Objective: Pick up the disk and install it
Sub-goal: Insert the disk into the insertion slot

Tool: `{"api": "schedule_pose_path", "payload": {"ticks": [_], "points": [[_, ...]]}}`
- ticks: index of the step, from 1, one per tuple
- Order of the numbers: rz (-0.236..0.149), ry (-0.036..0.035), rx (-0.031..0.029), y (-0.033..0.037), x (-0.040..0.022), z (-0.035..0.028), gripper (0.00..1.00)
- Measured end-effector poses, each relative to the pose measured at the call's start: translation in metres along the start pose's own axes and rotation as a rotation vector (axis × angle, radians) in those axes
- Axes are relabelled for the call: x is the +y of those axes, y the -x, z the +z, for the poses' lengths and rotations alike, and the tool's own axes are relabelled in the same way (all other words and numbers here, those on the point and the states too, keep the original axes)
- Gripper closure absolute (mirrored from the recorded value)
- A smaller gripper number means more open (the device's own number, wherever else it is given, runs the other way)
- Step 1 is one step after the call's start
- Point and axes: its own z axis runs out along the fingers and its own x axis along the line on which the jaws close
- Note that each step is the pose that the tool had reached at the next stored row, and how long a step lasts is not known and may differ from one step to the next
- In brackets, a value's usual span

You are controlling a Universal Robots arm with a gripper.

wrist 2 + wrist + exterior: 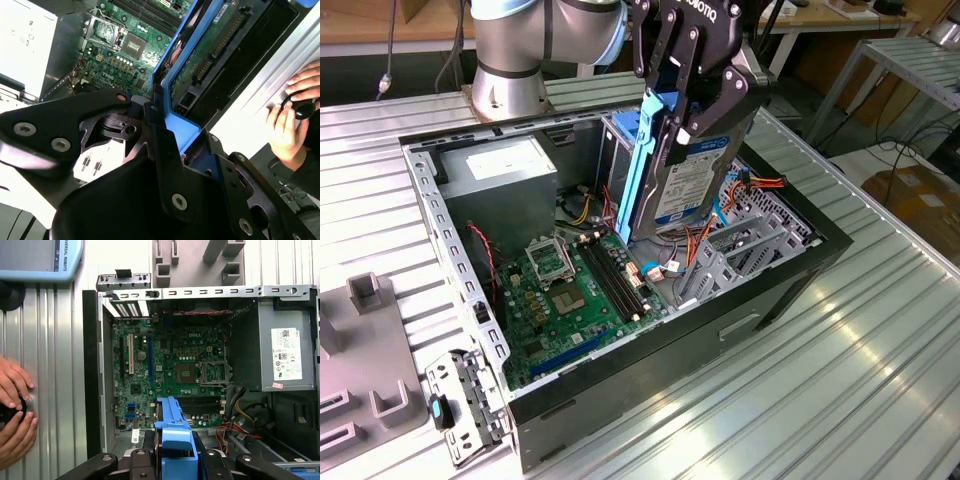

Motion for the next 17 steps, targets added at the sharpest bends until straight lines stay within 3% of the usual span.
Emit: {"api": "schedule_pose_path", "payload": {"ticks": [13, 15, 17], "points": [[0.0, 0.0, 0.0, -0.0002, 0.0, 0.0, 0.63], [0.0, 0.0, 0.0, -0.0003, -0.0021, 0.0, 0.63], [0.0, 0.0, 0.0, 0.0, -0.0085, -0.0001, 0.63]]}}
